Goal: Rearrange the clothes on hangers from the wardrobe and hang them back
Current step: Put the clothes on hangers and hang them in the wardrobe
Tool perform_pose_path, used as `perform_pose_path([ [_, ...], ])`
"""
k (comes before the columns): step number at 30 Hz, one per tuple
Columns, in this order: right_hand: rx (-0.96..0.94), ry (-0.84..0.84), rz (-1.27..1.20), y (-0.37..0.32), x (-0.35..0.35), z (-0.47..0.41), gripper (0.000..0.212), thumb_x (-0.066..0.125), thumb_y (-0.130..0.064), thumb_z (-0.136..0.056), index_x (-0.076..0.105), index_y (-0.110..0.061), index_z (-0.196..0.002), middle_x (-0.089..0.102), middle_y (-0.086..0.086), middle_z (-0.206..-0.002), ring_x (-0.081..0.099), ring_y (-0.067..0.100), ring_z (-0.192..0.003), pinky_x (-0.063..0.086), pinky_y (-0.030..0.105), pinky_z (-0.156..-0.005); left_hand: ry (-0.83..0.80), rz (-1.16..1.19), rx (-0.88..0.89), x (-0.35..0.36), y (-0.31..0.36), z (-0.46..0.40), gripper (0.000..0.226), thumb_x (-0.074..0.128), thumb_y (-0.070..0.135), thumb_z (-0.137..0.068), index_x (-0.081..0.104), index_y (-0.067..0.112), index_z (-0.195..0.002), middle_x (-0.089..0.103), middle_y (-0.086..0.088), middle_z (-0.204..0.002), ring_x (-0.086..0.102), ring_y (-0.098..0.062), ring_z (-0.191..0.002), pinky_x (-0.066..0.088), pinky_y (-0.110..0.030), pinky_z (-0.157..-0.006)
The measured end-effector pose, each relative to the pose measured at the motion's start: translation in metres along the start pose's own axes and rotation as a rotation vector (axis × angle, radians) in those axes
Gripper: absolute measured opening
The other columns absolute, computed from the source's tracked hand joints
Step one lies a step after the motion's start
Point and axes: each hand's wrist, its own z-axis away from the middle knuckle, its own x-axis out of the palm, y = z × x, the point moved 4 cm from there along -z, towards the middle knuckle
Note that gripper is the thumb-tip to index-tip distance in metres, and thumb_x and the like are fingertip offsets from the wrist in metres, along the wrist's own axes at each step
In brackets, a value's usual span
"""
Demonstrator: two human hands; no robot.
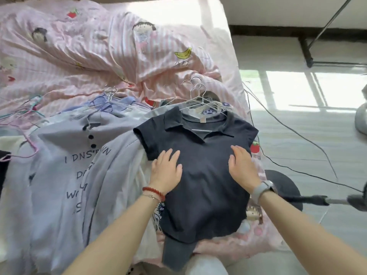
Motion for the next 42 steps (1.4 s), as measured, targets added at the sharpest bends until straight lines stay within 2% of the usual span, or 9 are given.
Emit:
perform_pose_path([
  [10,-0.053,-0.147,0.197,0.052,0.0,-0.166,0.047,0.036,-0.019,-0.095,0.029,-0.007,-0.14,0.032,0.011,-0.146,0.029,0.028,-0.134,0.02,0.051,-0.109,-0.265,-0.214,-0.041,0.085,0.028,-0.034,0.062,0.034,0.049,-0.094,0.007,0.032,-0.147,-0.007,0.0,-0.157,-0.008,-0.023,-0.143,0.0,-0.049,-0.113],
  [17,0.029,-0.142,0.212,0.059,0.007,-0.192,0.041,0.037,-0.038,-0.094,0.051,-0.011,-0.122,0.049,0.019,-0.128,0.041,0.038,-0.119,0.031,0.049,-0.1,-0.324,-0.142,-0.052,0.085,0.024,-0.043,0.054,0.034,0.043,-0.096,0.017,0.033,-0.146,0.0,0.003,-0.157,-0.004,-0.019,-0.143,0.003,-0.045,-0.114],
  [19,0.033,-0.056,0.132,0.058,0.003,-0.187,0.041,0.037,-0.041,-0.093,0.056,-0.014,-0.117,0.054,0.017,-0.122,0.044,0.036,-0.116,0.032,0.048,-0.097,-0.229,-0.051,-0.054,0.075,0.025,-0.048,0.047,0.036,0.039,-0.096,0.035,0.026,-0.141,0.021,-0.002,-0.153,0.015,-0.022,-0.141,0.015,-0.044,-0.113],
  [21,0.01,0.02,0.046,0.058,-0.002,-0.173,0.041,0.039,-0.044,-0.092,0.059,-0.013,-0.112,0.057,0.016,-0.117,0.045,0.034,-0.115,0.029,0.047,-0.097,0.065,0.07,-0.018,0.051,0.03,-0.054,0.046,0.037,0.037,-0.089,0.056,0.015,-0.125,0.051,-0.008,-0.131,0.047,-0.028,-0.121,0.039,-0.045,-0.098],
  [24,-0.108,0.13,-0.023,0.057,-0.014,-0.141,0.052,0.035,-0.05,-0.086,0.061,-0.005,-0.093,0.057,0.02,-0.099,0.05,0.036,-0.101,0.033,0.047,-0.089,0.463,0.026,-0.017,0.004,0.029,-0.063,0.044,0.041,0.03,-0.084,0.058,0.01,-0.12,0.057,-0.011,-0.116,0.05,-0.025,-0.103,0.045,-0.043,-0.08],
  [28,-0.211,0.269,-0.047,0.057,-0.034,-0.113,0.045,0.036,-0.039,-0.085,0.058,0.0,-0.08,0.054,0.02,-0.083,0.053,0.038,-0.082,0.034,0.045,-0.076,0.415,-0.135,-0.085,-0.035,0.02,-0.087,0.055,0.037,0.036,-0.09,0.037,0.013,-0.14,0.037,-0.013,-0.143,0.029,-0.029,-0.132,0.023,-0.052,-0.104],
  [30,-0.218,0.303,-0.027,0.051,-0.045,-0.107,0.044,0.036,-0.038,-0.086,0.058,-0.001,-0.079,0.054,0.018,-0.082,0.052,0.036,-0.08,0.032,0.043,-0.074,0.286,-0.128,-0.084,-0.04,0.017,-0.094,0.044,0.038,0.032,-0.097,0.043,0.013,-0.136,0.046,-0.009,-0.136,0.037,-0.026,-0.129,0.013,-0.05,-0.109],
  [34,-0.249,0.306,0.052,0.035,-0.062,-0.096,0.044,0.037,-0.041,-0.085,0.06,-0.004,-0.084,0.056,0.015,-0.085,0.053,0.035,-0.082,0.033,0.044,-0.075,0.261,0.083,-0.039,-0.053,0.017,-0.066,0.028,0.043,0.027,-0.097,0.059,0.007,-0.108,0.062,-0.013,-0.104,0.056,-0.034,-0.1,0.039,-0.042,-0.087],
  [42,-0.643,0.165,0.016,-0.078,-0.04,-0.022,0.037,0.043,-0.041,-0.086,0.067,-0.015,-0.1,0.057,0.006,-0.079,0.054,0.027,-0.076,0.034,0.037,-0.072,0.498,0.338,-0.386,-0.056,-0.059,0.107,0.026,0.047,0.022,-0.095,0.062,0.012,-0.114,0.065,-0.007,-0.11,0.058,-0.03,-0.102,0.041,-0.034,-0.082],
])
